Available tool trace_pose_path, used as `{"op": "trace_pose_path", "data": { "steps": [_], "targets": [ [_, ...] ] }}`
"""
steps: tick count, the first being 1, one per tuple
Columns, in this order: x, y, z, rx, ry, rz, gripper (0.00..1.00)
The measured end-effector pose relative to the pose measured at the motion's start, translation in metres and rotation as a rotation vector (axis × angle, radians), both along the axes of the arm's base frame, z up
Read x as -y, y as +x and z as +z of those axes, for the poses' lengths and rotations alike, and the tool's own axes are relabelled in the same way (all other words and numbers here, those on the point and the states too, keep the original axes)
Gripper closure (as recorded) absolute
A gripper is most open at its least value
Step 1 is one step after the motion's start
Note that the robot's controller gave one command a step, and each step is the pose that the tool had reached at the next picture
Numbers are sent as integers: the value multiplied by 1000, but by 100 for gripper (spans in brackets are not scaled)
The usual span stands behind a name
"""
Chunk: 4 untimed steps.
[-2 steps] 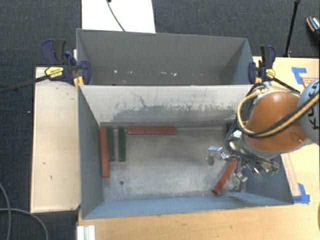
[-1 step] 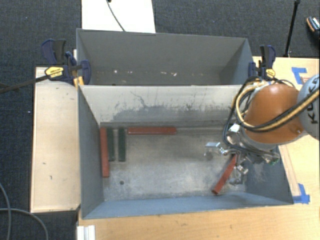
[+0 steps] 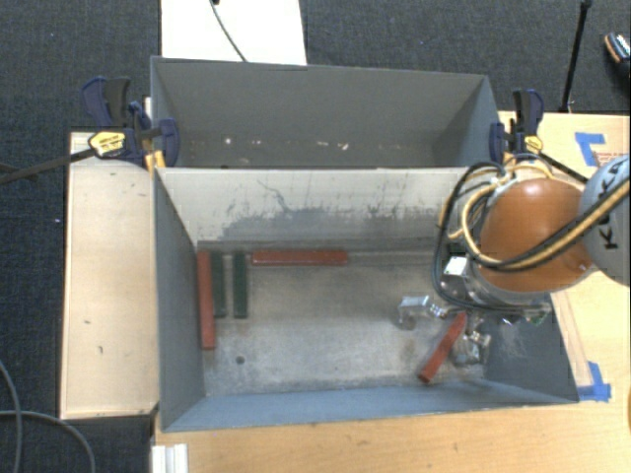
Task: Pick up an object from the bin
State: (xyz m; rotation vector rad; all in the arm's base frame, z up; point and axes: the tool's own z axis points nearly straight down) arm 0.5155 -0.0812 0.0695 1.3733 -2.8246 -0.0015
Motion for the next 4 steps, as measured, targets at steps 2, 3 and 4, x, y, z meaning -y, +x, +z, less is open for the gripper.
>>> {"op": "trace_pose_path", "data": {
  "steps": [2,3,4],
  "targets": [
    [0,0,0,0,0,0,100],
    [0,2,108,10,-1,-5,100],
    [-1,3,132,7,0,-13,100]
  ]
}}
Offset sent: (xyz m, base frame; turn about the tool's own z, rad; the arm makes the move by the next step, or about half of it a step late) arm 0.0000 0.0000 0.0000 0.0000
